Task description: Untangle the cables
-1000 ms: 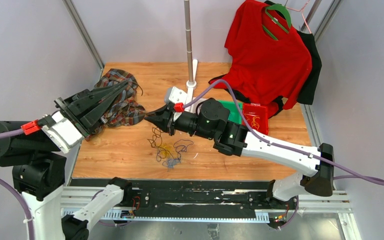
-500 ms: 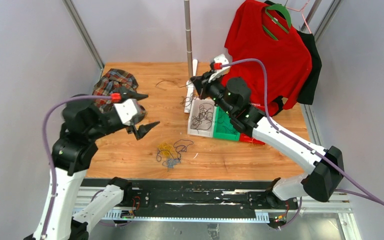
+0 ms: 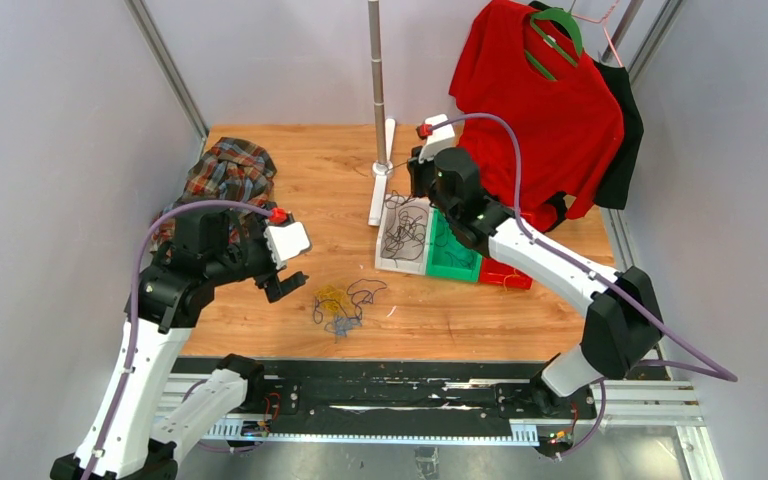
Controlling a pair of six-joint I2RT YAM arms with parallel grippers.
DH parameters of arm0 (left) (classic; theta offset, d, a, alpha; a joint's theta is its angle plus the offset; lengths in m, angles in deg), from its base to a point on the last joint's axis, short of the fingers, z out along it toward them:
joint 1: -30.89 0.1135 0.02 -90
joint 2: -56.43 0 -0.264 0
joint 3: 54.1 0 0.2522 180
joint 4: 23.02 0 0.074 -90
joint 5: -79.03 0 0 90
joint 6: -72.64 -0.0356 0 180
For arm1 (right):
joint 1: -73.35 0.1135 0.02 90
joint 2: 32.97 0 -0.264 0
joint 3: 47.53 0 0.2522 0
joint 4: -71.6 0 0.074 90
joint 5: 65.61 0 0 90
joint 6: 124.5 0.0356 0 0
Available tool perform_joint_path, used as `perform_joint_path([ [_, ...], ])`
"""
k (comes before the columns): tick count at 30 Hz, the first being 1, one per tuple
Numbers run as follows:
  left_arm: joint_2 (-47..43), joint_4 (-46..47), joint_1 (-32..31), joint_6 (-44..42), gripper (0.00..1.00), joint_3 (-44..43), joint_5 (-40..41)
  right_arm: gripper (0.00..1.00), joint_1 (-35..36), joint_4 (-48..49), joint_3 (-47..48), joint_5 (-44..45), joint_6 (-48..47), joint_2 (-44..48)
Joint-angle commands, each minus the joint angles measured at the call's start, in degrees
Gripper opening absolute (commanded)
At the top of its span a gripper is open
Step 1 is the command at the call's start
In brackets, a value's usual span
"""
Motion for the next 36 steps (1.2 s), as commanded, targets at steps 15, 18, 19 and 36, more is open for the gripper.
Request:
perform_joint_path([
  [15,-1.8,-0.9,-0.3,-2.3,0.97,-0.6,1.8,0.01,-0.9,-3.8,-6.6,11.8,-1.8,-4.2],
  [18,-1.8,-0.9,-0.3,-2.5,0.97,-0.8,1.8,0.01,-0.3,-4.6,-7.5,12.1,-2.0,-4.7],
  [19,-1.8,-0.9,-0.3,-2.6,0.97,-0.8,1.8,0.01,0.0,-5.1,-7.5,12.4,-2.2,-5.1],
  [36,-1.6,-1.7,-0.3,-4.3,0.93,-2.2,2.5,0.11,3.9,-19.2,1.6,17.3,-3.8,-16.0],
])
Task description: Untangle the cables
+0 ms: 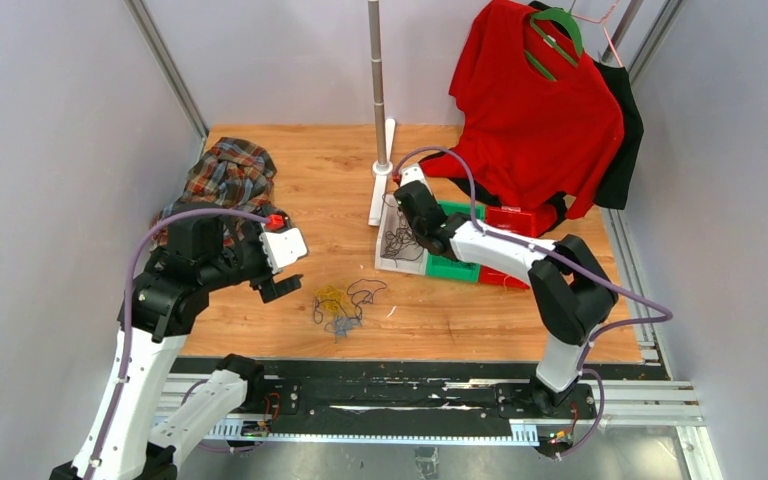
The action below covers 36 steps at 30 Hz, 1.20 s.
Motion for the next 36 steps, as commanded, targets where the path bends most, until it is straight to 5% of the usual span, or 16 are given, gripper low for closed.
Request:
perform_joint_path([
  [1,-0.1,-0.3,-0.2,-1.0,0.93,-1.7,0.3,0.13,1.0,-4.2,5.0,-0.3,-1.3,-2.8],
  [17,5.3,-0.4,-0.3,-0.8,0.97,0.9,3.4,0.52,1.9,-13.8,11.7,-8.4,-4.3,-1.4],
  [29,7.4,-0.3,-0.3,-2.7,0.99,3.9,4.9,0.52,-0.8,-17.3,15.9,-28.0,-2.5,-0.4],
  [36,8.2,-0.3,-0.2,-3.3,0.98,4.8,4.7,0.28,-3.5,-16.8,15.7,-27.4,0.6,-6.7],
])
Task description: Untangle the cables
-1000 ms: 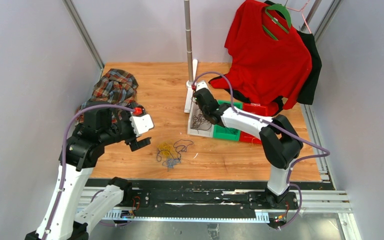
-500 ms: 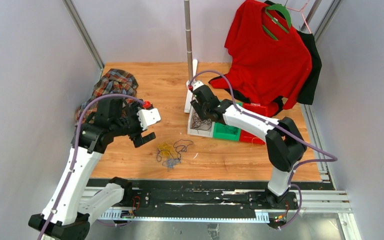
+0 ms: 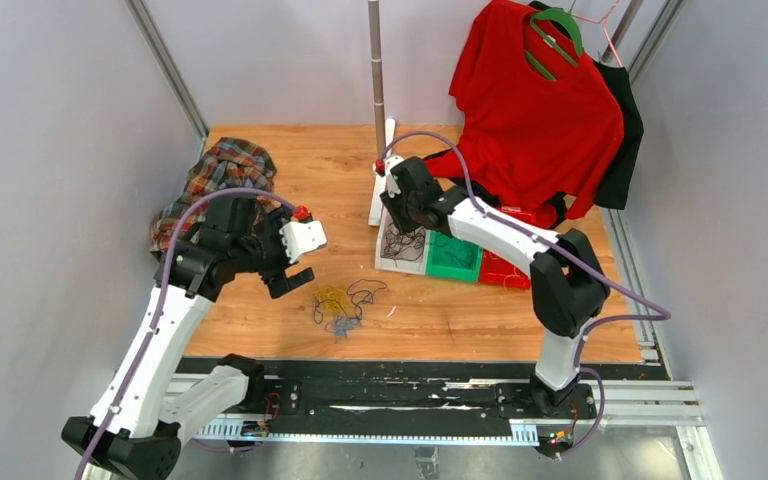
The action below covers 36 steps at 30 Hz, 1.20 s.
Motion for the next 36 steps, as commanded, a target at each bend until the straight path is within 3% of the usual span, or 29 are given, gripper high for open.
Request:
perform_joint_path([
  [1,0.1,-0.1,-0.2,-1.2,0.98,0.9,-0.2,0.25,-2.2,-1.5,0.7,-0.9,2.1,-4.6],
  [4,0.9,0.0,-0.2,-1.5,0.98,1.8,-1.0,0.21,-2.9,-1.0,0.8,0.3,2.2,-5.9],
  [9,4.0,1.7,-0.2,-1.0,0.98,3.5,-2.4,0.22,-2.9,2.1,-0.8,-0.8,2.4,-1.2],
  [14,8.3,4.4,-0.3,-1.1,0.99,5.1,-5.1,0.43,-2.4,3.7,-3.1,-3.6,3.3,7.4],
  [17,11.4,7.0,-0.2,-2.1,0.96,6.8,-4.8,0.65,-1.8,4.4,-5.2,-5.4,4.1,12.3],
  [18,12.8,8.0,-0.2,-2.9,0.94,7.3,-4.5,0.67,-1.5,4.3,-6.0,-5.7,4.6,13.7],
  [26,24.4,13.1,-0.2,-0.4,0.81,8.7,-5.3,0.68,4.3,13.5,-20.2,-2.5,8.3,25.1],
  [31,27.2,19.1,-0.2,0.4,0.77,12.7,-5.8,0.66,12.2,18.4,-26.9,3.0,9.9,24.0],
  [36,30.2,22.2,-0.2,0.9,0.66,13.3,-6.0,0.66,15.0,24.1,-30.2,2.7,13.4,20.0],
])
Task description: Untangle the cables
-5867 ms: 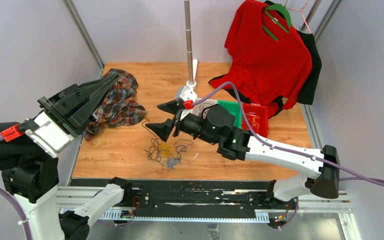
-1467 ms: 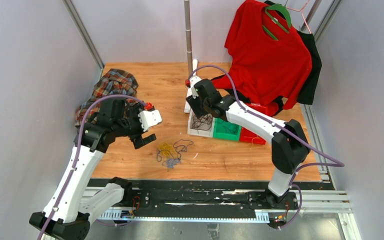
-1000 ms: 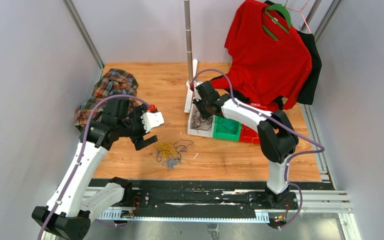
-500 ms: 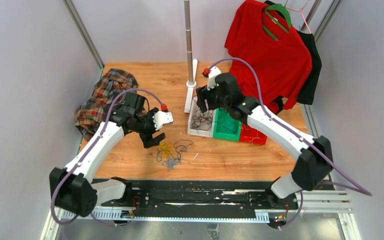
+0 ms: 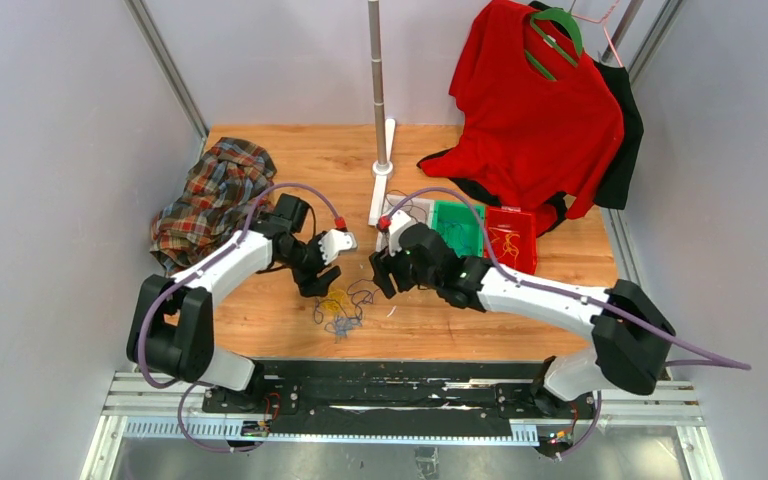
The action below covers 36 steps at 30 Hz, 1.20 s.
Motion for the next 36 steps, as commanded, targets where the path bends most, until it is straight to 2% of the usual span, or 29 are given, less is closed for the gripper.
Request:
perform_joint_path([
  [1,1.6,4.8,-0.2,0.5,0.64,0.0,-1.8,0.66,1.5,6.5,-0.7,1.3,5.0,-4.3],
  [7,0.1,4.6,-0.1,-1.5,0.55,2.5,-2.2,0.67,2.5,5.8,1.0,1.4,10.7,-11.2],
  [12,-0.3,5.0,-0.1,-1.7,0.38,3.7,-1.7,0.64,2.6,5.1,0.6,2.6,14.7,-13.2],
  [17,-0.8,5.8,-0.1,-1.3,0.37,4.3,-1.5,0.6,2.7,7.2,-0.6,1.0,18.4,-14.5],
  [25,-2.8,6.1,-0.1,-1.1,0.3,5.4,-0.6,0.47,2.7,9.4,0.0,-2.0,23.5,-17.0],
  [28,-3.6,5.7,-0.1,-1.8,0.29,6.0,-0.4,0.39,2.7,8.5,0.8,-1.4,23.9,-17.3],
  [36,-6.0,4.4,-0.1,-3.7,0.11,6.5,2.6,0.17,2.6,5.6,-0.2,1.2,22.8,-14.1],
])
